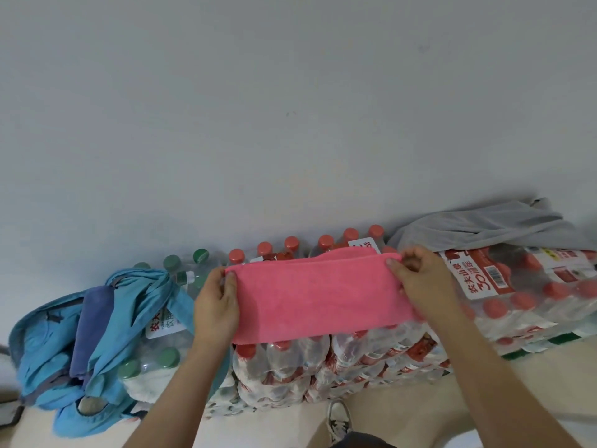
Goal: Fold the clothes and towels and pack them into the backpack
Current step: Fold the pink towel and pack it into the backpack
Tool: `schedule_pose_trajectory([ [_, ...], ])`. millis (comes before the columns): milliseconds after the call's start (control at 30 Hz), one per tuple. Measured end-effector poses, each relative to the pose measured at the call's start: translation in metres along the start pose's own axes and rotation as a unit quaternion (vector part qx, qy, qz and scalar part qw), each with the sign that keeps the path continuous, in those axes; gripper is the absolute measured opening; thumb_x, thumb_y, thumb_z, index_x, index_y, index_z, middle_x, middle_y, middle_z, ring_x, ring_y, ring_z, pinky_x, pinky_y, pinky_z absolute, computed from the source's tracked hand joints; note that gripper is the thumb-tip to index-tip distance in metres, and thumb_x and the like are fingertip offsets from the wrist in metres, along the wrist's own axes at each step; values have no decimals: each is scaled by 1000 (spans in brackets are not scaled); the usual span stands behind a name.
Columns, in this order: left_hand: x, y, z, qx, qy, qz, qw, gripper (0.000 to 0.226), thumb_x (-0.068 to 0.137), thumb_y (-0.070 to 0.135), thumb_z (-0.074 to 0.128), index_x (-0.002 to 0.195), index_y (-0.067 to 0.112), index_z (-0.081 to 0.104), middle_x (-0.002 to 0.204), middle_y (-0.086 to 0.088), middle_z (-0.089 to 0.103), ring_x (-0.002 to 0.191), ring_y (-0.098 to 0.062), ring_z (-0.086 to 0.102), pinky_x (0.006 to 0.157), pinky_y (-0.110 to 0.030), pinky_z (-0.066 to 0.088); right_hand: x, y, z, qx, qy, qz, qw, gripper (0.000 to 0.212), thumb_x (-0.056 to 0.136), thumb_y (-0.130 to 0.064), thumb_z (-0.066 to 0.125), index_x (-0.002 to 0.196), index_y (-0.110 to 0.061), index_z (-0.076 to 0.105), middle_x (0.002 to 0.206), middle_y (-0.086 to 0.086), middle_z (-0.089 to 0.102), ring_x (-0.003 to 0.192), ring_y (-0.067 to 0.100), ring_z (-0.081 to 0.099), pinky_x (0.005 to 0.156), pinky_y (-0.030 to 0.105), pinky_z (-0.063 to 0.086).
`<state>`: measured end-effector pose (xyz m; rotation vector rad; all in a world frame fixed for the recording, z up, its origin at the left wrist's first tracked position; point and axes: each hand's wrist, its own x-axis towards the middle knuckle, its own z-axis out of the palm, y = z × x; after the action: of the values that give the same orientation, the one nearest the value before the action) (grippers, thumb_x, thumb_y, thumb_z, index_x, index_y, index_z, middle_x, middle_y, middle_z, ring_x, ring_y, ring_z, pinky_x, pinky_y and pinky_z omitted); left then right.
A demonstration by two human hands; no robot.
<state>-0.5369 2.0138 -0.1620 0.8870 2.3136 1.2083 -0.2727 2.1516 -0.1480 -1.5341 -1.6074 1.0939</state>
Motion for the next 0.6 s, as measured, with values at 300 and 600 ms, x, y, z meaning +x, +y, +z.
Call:
schedule_pose_trajectory([
  [300, 28, 1, 33, 167, 52, -36, 984, 29, 102, 34, 29, 109, 13, 48, 76, -3, 49, 68, -28, 50, 63, -34, 35, 51, 17, 33, -171, -10, -86, 981, 5, 95, -14, 51, 94, -11, 48, 75, -1, 54, 70, 21, 53, 63, 31, 37],
  [600, 33, -5, 42, 287, 72, -31, 955, 33, 101, 37, 27, 114, 16, 50, 71, -1, 54, 60, -22, 45, 55, -31, 32, 65, 39, 51, -365, 2, -119, 923, 26, 100, -32, 35, 111, -11, 46, 86, 7, 62, 67, 25, 60, 52, 32, 43],
])
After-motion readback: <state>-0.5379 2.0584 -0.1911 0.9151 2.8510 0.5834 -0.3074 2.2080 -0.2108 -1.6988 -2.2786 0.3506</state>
